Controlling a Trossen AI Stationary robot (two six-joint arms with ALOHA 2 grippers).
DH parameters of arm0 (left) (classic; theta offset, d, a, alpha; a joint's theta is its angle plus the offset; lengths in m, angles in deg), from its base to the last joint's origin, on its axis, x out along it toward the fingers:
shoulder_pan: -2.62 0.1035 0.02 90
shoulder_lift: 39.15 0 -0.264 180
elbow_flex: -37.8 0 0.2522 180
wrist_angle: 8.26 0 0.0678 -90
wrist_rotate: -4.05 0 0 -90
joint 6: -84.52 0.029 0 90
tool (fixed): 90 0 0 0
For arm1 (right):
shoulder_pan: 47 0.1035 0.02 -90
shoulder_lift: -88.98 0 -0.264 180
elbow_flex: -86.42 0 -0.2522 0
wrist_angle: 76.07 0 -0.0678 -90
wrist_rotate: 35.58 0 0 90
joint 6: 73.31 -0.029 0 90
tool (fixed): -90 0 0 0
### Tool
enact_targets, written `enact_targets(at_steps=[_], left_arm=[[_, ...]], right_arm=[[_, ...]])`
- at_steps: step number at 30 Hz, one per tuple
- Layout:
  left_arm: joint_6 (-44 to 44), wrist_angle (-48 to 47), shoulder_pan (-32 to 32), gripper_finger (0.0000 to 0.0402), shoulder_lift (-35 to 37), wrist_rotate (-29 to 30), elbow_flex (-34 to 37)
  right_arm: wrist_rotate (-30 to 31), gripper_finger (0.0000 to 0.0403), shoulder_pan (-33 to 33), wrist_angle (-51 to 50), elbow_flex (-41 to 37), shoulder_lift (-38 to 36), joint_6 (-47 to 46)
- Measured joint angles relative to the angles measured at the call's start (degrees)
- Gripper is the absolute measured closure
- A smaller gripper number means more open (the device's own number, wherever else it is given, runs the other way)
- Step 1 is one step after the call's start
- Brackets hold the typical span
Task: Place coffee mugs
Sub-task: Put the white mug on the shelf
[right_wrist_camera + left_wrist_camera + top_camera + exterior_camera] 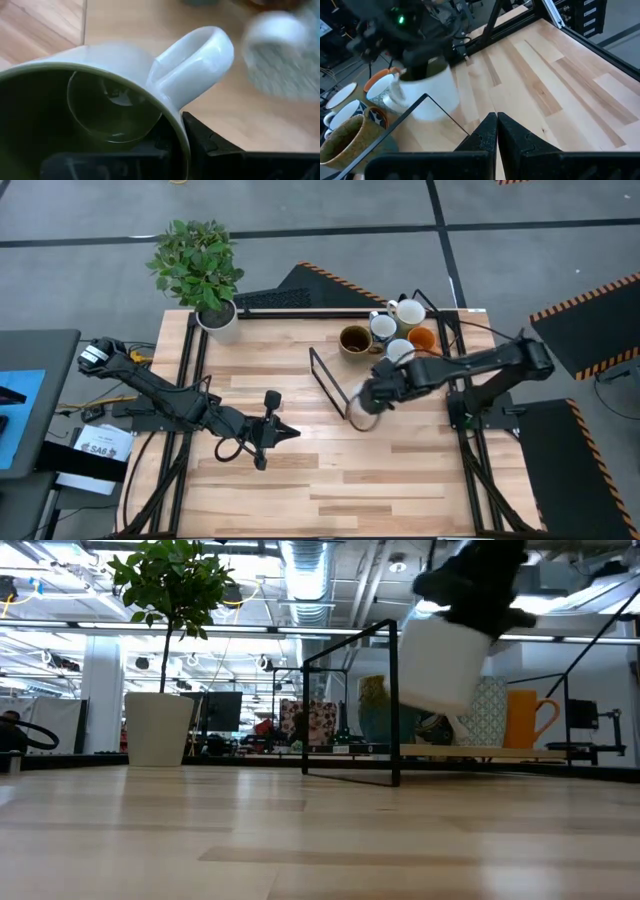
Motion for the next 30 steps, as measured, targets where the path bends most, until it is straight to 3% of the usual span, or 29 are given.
enact_targets(at_steps=[7,30], left_arm=[[0.0,-0.1,0.0,0.0402,0.0,-0.1,0.0],[0.0,-0.1,0.0,0.0401,0.0,-0.2,0.0]], right_arm=[[-2.1,0.0360,-5.6,3.3,0.1,5.6,7.3],[-1.6,0.0339,-11.5,10.0,0.1,6.3,11.7]])
